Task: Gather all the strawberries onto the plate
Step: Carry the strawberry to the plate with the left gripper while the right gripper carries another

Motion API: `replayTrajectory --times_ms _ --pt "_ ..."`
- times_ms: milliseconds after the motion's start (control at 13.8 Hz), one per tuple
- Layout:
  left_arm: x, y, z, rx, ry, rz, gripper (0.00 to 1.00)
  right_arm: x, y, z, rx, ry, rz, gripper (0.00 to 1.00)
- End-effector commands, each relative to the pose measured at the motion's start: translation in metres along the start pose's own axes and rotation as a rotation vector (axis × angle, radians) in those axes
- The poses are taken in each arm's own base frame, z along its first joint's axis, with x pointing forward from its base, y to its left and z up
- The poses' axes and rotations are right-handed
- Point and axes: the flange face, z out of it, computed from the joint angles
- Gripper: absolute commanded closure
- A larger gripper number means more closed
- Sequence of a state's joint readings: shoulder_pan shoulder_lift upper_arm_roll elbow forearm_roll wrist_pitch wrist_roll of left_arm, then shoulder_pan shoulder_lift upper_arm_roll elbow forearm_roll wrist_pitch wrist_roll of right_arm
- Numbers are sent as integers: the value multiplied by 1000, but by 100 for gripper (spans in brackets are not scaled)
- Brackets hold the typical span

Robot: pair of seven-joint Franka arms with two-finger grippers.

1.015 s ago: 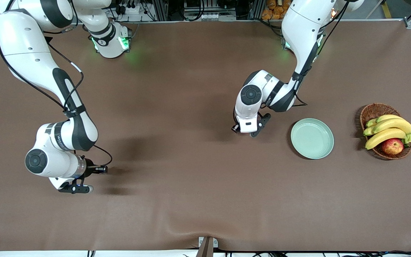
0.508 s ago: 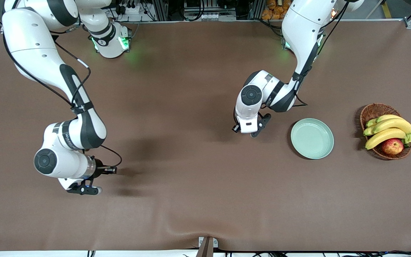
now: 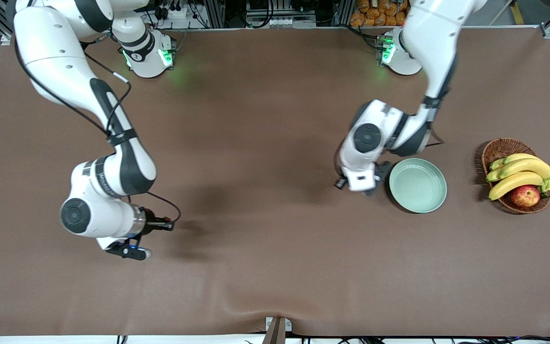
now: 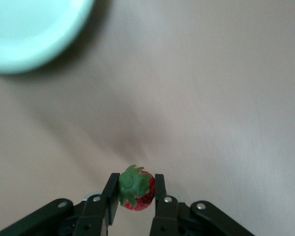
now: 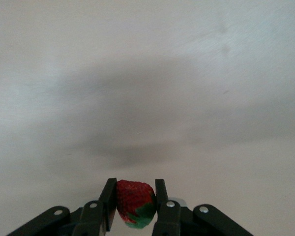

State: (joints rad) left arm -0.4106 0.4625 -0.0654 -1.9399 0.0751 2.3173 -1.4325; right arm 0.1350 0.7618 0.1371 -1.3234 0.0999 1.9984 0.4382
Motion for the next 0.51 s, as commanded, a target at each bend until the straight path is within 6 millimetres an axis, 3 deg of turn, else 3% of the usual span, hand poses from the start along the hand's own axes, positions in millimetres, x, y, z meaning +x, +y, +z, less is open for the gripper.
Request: replayTrajectory --times_ms 0,218,435 --pt "49 -21 -26 26 11 66 100 -34 -66 -3 35 -11 110 97" --pt "101 -44 -31 55 -10 147 100 -66 -127 0 139 -17 192 97" --pt "131 -58 -9 84 -32 182 100 -106 -188 12 198 26 276 96"
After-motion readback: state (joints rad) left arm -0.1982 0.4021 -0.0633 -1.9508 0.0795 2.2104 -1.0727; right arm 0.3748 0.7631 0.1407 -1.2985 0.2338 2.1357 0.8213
